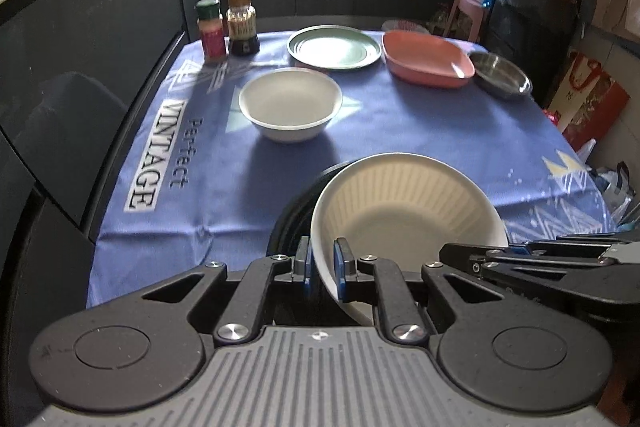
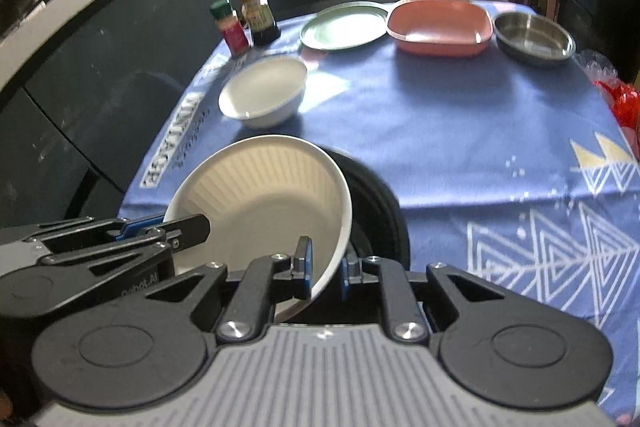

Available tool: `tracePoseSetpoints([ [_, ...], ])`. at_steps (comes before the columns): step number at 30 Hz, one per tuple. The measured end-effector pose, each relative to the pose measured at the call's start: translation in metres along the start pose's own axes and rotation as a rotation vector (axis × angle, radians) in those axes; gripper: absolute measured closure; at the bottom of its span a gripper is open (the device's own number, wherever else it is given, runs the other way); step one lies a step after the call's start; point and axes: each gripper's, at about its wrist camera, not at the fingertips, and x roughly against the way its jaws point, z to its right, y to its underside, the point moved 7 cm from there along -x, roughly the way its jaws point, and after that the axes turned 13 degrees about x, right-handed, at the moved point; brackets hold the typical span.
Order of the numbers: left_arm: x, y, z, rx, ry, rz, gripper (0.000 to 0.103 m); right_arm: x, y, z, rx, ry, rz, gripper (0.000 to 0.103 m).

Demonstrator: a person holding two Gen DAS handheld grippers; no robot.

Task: Organize plates and bowls
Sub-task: 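Lift the white ribbed bowl with the left gripper and lower it into the black bowl, then open the left gripper and withdraw it from the nested bowls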

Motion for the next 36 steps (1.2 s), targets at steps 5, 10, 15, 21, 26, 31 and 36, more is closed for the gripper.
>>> tracePoseSetpoints([
  [5,-0.001,0.007,0.000,-0.017,-0.004,-0.013,0.092,-0.004,0.007,0.000,-0.006,0.008,-0.023,0.000],
  [10,-0.006,0.012,0.001,-0.023,-0.007,-0.030,0.092,-0.005,0.011,0.001,-0.008,0.018,-0.032,0.000],
  [15,-0.009,0.014,0.000,-0.022,-0.012,-0.045,0.092,-0.007,0.012,0.001,-0.014,0.012,-0.039,0.000],
  [21,-0.012,0.014,-0.002,-0.009,-0.017,-0.059,0.092,-0.009,0.013,0.002,-0.024,0.004,-0.044,0.000],
  [26,-0.014,0.014,-0.005,0.006,-0.008,-0.075,0.091,-0.008,0.013,0.004,-0.036,-0.002,-0.039,0.000],
  [31,-0.013,0.012,-0.006,0.013,-0.005,-0.072,0.090,-0.006,0.011,0.004,-0.015,0.014,-0.019,0.000],
  [36,-0.009,0.009,-0.008,0.022,-0.005,-0.053,0.089,-0.001,0.006,0.005,0.008,0.056,0.021,0.000],
])
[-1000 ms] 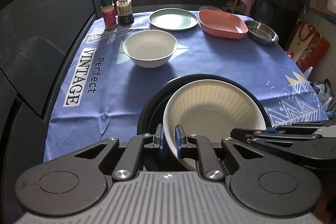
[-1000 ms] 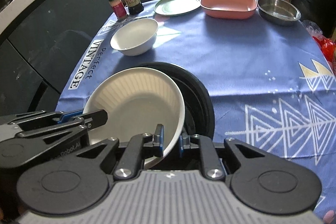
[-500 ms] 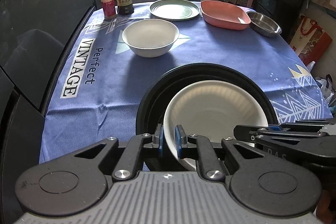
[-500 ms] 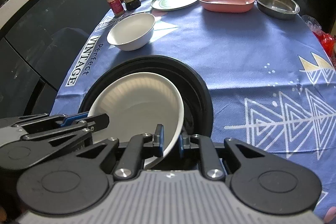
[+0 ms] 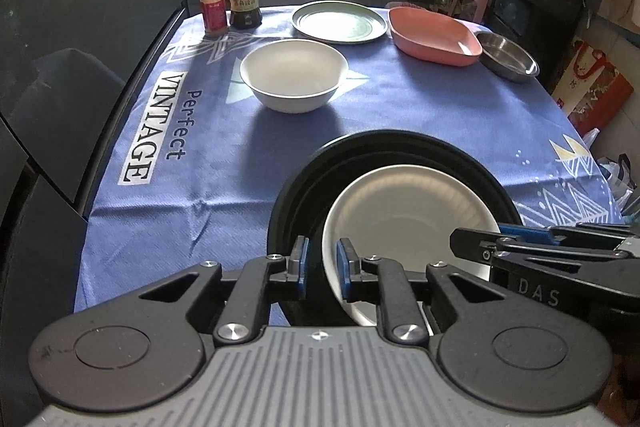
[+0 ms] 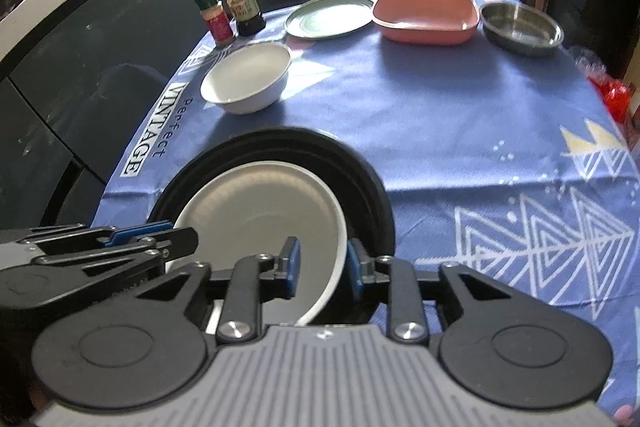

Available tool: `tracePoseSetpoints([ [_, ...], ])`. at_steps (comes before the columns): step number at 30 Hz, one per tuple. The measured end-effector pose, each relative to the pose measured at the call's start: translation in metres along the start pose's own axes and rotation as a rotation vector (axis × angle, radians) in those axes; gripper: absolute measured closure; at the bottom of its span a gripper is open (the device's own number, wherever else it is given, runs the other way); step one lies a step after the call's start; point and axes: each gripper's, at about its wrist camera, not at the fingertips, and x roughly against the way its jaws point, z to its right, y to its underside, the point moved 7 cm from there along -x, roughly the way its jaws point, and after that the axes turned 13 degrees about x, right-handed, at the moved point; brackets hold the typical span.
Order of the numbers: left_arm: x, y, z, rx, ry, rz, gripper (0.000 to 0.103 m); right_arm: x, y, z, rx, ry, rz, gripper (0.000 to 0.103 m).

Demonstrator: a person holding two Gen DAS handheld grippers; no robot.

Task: Organize plates and bowls
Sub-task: 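Open the left gripper and withdraw it from the nested bowls, then reach the left gripper to the small white bowl rim and grasp it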

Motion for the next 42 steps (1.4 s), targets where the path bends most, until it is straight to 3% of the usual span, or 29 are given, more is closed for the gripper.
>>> tracePoseSetpoints([
  [22,0.007,-0.023,-0.007,0.078,0.038,0.052,0.083,0.010,-0.023,0.012,-0.006,0.036,0.068,0.000],
  [33,0.000,-0.062,-0.027,0.161,-0.010,0.116,0.079,0.002,-0.049,0.016,0.021,0.057,0.093,0.000],
  [42,-0.022,-0.084,-0.048,0.220,-0.055,0.114,0.079,-0.014,-0.063,0.017,0.040,0.065,0.076,0.000],
])
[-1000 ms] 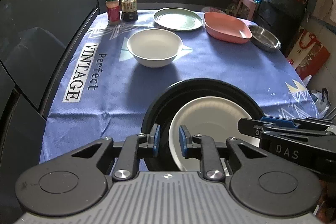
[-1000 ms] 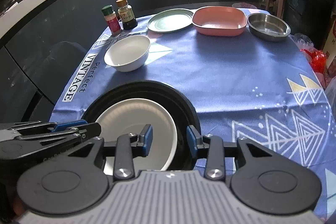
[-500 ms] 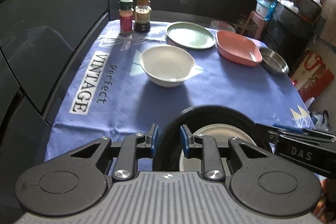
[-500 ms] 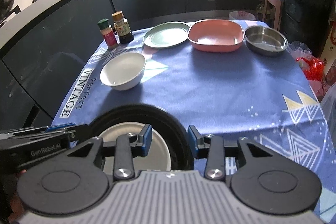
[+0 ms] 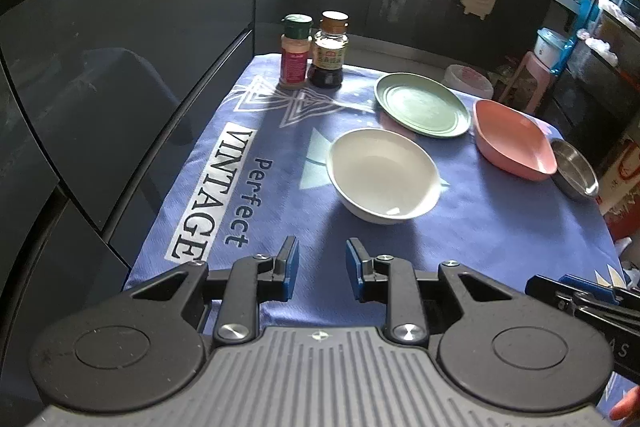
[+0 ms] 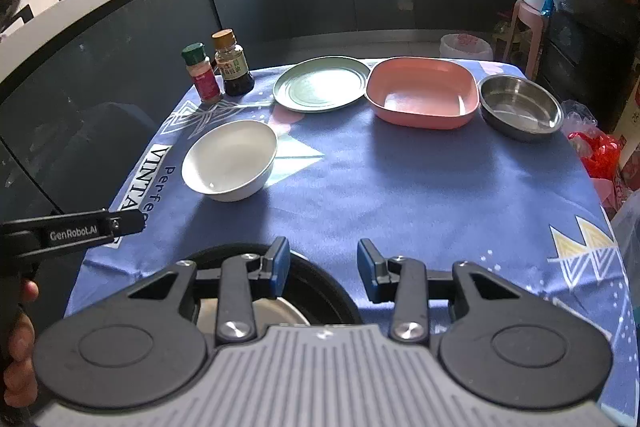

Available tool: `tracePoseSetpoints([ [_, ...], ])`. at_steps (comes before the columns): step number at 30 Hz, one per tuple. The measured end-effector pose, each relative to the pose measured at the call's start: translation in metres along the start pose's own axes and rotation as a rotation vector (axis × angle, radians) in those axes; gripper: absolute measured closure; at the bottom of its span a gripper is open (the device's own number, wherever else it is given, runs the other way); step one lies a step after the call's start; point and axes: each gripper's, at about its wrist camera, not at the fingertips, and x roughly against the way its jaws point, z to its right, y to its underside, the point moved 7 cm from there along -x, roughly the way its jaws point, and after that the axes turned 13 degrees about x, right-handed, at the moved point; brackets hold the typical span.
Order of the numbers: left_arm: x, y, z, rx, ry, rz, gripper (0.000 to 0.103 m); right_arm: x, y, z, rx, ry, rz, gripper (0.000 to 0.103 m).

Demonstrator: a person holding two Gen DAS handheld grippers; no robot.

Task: Organize plates and bowls
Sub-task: 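Reach the left gripper to the small white bowl rim and grasp it, then lift the small white bowl with the left gripper toward the black bowl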

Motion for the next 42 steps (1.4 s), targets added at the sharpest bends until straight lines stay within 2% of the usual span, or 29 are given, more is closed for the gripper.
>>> tracePoseSetpoints([
  [6,-0.017,-0.009,0.001,0.008,-0.009,-0.015,0.079,-0.021,-0.013,0.004,-0.005,-0.011,-0.006,0.000],
  [11,-0.041,-0.020,0.000,0.023,-0.051,-0.013,0.079,-0.046,-0.027,0.008,-0.011,-0.015,-0.040,0.000],
  [17,-0.067,-0.034,-0.002,0.071,-0.042,-0.043,0.079,-0.069,-0.047,0.003,-0.035,-0.067,-0.071,0.000],
  [21,-0.077,-0.047,-0.003,0.100,-0.061,-0.027,0.079,-0.084,-0.061,-0.005,-0.030,-0.079,-0.081,0.000],
  [29,-0.083,-0.062,-0.005,0.158,0.006,-0.038,0.078,-0.109,-0.071,-0.012,-0.029,-0.090,-0.119,0.000],
  [34,-0.106,-0.052,0.007,0.119,0.008,-0.108,0.077,-0.123,-0.070,-0.016,-0.037,-0.094,-0.150,0.000],
  [37,-0.117,-0.047,0.012,0.107,0.028,-0.141,0.078,-0.129,-0.067,-0.016,-0.030,-0.084,-0.171,0.000],
  [38,-0.118,-0.046,0.014,0.098,0.036,-0.142,0.080,-0.130,-0.066,-0.017,-0.030,-0.087,-0.173,0.000],
  [39,-0.120,-0.045,0.016,0.082,0.043,-0.141,0.088,-0.131,-0.066,-0.017,-0.032,-0.097,-0.172,0.000],
  [42,-0.119,-0.043,0.019,0.055,0.050,-0.124,0.092,-0.130,-0.068,-0.024,-0.001,-0.118,-0.169,0.000],
])
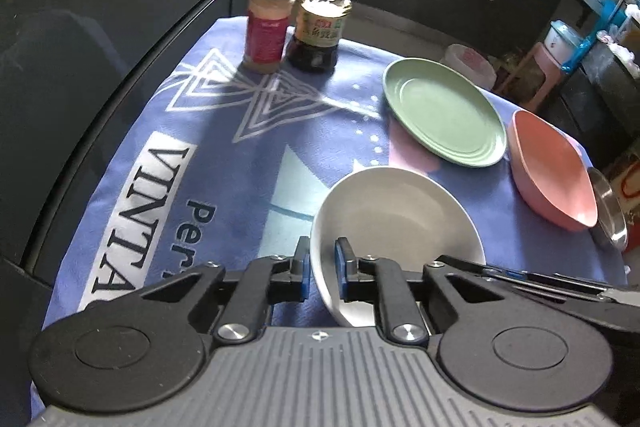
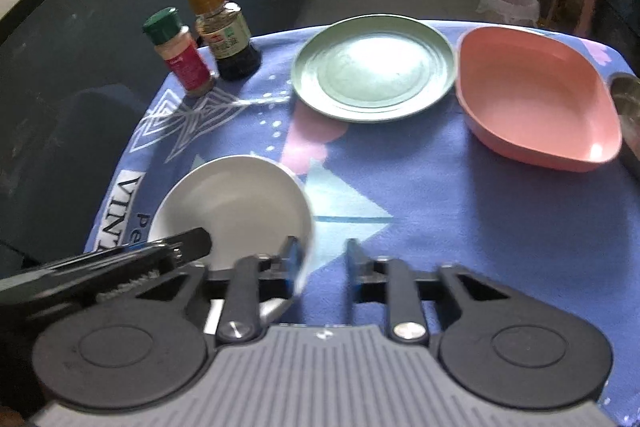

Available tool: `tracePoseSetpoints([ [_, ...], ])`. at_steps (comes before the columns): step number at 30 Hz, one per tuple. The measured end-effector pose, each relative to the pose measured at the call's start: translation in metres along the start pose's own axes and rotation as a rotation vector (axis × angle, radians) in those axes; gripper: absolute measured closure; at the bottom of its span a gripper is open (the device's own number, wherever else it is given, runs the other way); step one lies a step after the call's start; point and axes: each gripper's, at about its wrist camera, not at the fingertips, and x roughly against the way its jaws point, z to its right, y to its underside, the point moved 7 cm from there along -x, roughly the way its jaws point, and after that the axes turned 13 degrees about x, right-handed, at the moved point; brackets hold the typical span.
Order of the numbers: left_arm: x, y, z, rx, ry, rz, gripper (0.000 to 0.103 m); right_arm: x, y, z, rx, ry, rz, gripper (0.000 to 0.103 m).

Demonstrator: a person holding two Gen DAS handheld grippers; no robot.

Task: Organize plates and bowls
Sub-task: 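Lift the small white bowl with the left gripper toward the black bowl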

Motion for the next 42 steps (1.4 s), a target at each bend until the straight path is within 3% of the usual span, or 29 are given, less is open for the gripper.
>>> tracePoseSetpoints([
  [3,0.002,0.002,0.000,-0.016,-0.009,0.017,0.092,0.002,0.001,-0.006,0.043,0.037,0.006,0.000],
  [8,0.009,0.003,0.001,-0.029,-0.003,0.030,0.092,0.006,0.002,-0.004,0.031,0.027,0.010,0.000],
  [23,0.071,0.016,0.017,-0.073,0.057,0.116,0.092,0.066,0.017,-0.013,0.047,0.051,0.104,0.000],
  [42,0.142,0.070,0.028,-0.148,0.099,0.162,0.092,0.134,0.067,-0.025,0.047,0.077,0.174,0.000],
])
